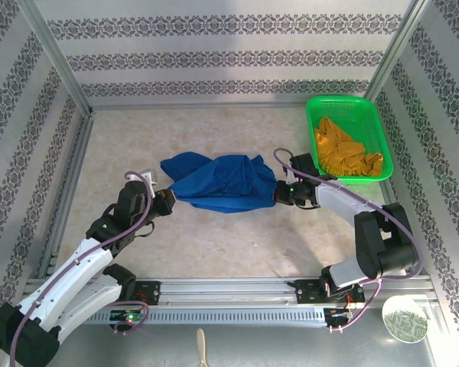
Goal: Fold the inside-out t-shirt
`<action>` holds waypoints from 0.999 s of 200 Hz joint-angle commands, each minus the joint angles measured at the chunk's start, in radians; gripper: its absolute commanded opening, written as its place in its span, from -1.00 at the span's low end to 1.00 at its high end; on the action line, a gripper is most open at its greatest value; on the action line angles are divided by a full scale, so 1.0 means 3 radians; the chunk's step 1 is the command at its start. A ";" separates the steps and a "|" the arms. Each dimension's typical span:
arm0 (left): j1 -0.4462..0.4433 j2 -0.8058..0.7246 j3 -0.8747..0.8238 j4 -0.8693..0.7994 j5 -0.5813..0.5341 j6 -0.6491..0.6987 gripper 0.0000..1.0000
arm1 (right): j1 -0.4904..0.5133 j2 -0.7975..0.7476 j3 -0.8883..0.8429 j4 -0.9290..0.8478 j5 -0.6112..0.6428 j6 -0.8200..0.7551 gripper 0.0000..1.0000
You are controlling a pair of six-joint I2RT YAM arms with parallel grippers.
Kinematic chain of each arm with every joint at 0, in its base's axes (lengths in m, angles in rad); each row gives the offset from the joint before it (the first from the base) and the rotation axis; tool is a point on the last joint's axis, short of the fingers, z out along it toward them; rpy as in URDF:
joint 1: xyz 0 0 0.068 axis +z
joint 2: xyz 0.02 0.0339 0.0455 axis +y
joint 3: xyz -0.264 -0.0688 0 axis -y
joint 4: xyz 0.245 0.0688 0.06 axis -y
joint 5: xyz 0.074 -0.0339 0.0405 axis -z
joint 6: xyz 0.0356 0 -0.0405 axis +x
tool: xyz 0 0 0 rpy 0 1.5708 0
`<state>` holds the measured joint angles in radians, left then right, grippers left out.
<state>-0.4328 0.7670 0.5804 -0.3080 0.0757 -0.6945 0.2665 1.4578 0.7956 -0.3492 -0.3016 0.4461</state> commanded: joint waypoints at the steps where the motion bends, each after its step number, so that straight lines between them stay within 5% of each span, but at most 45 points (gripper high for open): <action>1: 0.0289 0.0055 0.0284 -0.0042 -0.0029 -0.0056 -1.00 | -0.0124 -0.0391 0.0374 -0.0101 -0.0107 0.0036 -1.00; 28: 0.1079 0.0880 0.1381 0.0140 0.0630 -0.0028 -1.00 | -0.0383 -0.0431 0.1512 -0.0400 -0.0274 0.0095 -1.00; 47: 0.1354 0.1573 0.2545 0.0065 0.0858 0.0003 -1.00 | -0.0514 -0.0235 0.2527 -0.0584 -0.0385 0.0195 -1.00; 79: 0.1514 0.2413 0.4573 -0.0402 0.1024 -0.0041 -1.00 | -0.0669 0.0009 0.4022 -0.0813 -0.0597 0.0468 -1.00; 112: 0.1514 0.2821 0.6141 -0.0880 0.1069 -0.0154 -1.00 | -0.0781 -0.0064 0.4832 -0.0884 -0.0737 0.0706 -1.00; 136: 0.1514 0.2853 0.6535 -0.0862 0.1152 -0.0364 -1.00 | -0.0788 -0.0284 0.4999 -0.0891 -0.0681 0.0728 -1.00; 200: 0.1515 0.2663 0.6388 -0.0897 0.1101 -0.0521 -1.00 | -0.0796 -0.0525 0.5144 -0.0819 -0.0648 0.0821 -1.00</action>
<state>0.0040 1.5574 2.5126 -0.5198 0.4561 -0.8349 0.0410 1.2922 2.3035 -0.6178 -0.5175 0.6647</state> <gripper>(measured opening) 0.043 0.057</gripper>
